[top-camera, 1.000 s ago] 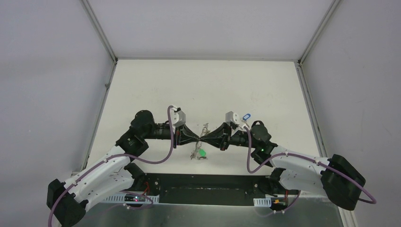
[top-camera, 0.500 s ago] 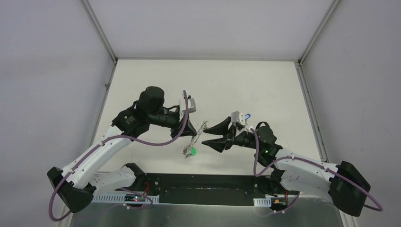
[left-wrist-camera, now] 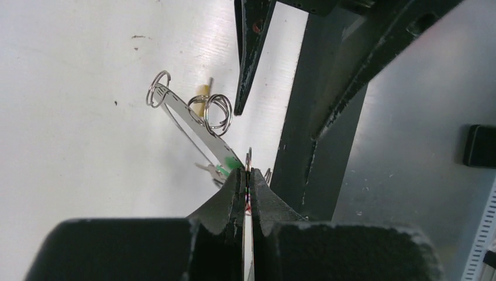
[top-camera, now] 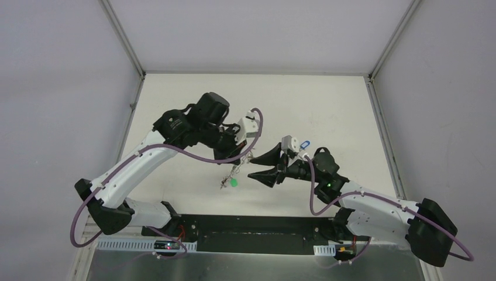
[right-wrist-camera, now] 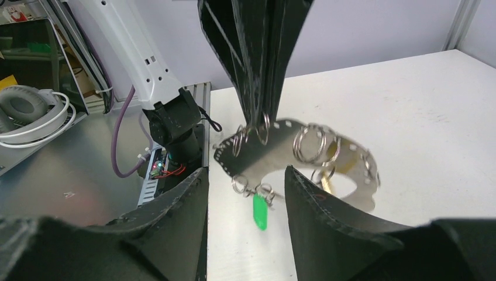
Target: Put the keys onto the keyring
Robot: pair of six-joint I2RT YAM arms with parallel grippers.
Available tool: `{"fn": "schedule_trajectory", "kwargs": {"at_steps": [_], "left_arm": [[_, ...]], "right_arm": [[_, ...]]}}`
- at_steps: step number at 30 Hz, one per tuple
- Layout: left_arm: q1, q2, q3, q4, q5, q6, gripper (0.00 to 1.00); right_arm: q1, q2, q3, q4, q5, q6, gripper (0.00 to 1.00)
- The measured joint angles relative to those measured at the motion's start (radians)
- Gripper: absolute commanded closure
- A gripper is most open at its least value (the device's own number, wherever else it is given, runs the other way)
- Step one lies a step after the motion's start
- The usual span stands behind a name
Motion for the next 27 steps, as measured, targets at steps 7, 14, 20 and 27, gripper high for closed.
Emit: {"fn": "schedule_trajectory", "kwargs": {"at_steps": [7, 14, 20, 27], "left_arm": [[-0.094, 0.160, 0.146, -0.172, -0.164, 0.034, 1.00], [-0.109, 0.180, 0.201, -0.223, -0.217, 0.048, 1.00], [-0.124, 0.184, 0.204, -0.233, -0.215, 0.051, 1.00], [-0.125, 0.187, 0.203, -0.230, -0.204, 0.051, 1.00]], "right_arm": [[0.000, 0.044, 0.031, -0.001, -0.004, 0.002, 0.52], [0.000, 0.085, 0.031, 0.041, -0.008, 0.022, 0.61], [0.000, 0.128, 0.032, 0.087, -0.026, 0.039, 0.62], [0.000, 0.168, 0.042, 0.114, -0.037, 0.048, 0.72]]}}
